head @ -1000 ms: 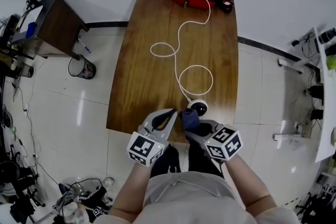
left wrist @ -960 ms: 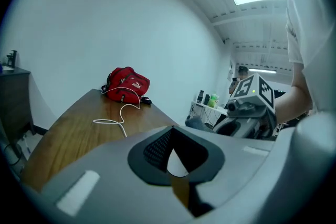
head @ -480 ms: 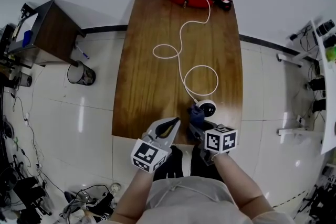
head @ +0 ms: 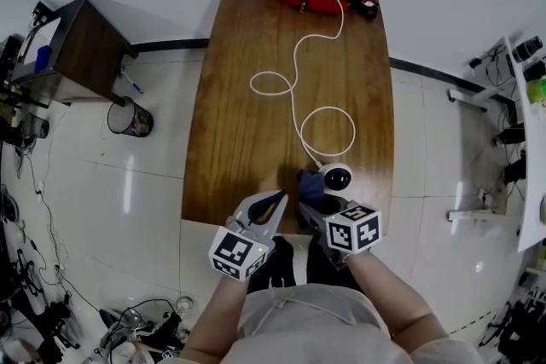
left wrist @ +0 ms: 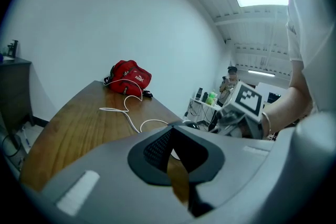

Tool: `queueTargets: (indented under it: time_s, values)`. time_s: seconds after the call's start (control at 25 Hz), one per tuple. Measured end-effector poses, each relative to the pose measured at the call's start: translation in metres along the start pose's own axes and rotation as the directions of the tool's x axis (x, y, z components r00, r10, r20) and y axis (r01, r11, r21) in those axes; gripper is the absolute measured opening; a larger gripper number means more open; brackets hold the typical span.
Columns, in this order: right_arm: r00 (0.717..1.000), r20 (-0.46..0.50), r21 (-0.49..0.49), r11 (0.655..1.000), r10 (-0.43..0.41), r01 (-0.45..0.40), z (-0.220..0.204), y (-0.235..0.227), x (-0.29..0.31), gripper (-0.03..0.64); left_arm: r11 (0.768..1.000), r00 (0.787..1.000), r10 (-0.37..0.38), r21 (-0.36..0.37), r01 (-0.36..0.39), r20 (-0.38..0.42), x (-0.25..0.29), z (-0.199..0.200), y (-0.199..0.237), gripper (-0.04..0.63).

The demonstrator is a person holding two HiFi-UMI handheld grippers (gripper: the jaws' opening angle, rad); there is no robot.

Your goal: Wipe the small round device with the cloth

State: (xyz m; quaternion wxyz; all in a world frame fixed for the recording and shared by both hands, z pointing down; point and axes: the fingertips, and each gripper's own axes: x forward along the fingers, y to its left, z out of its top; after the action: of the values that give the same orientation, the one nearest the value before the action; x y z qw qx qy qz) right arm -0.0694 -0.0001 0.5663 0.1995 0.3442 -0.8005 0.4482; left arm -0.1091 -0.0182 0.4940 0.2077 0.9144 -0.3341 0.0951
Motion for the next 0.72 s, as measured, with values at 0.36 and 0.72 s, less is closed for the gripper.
queueTargets:
  time_s: [0.36, 0.72]
  values:
    - [0.961, -0.24, -0.61, 0.792, -0.135, -0.041, 0.098, -0.006, -0.025, 0.117, 0.999, 1.0, 0.023, -0.027, -0.023, 0.01, 0.014, 0.013, -0.004, 0.006]
    - [0.876, -0.476, -0.56, 0.796, -0.082, -0.23, 0.082, -0.026, 0.007, 0.118, 0.996, 0.997, 0.076, -0.034, -0.077, -0.023, 0.03, 0.007, -0.003, 0.006]
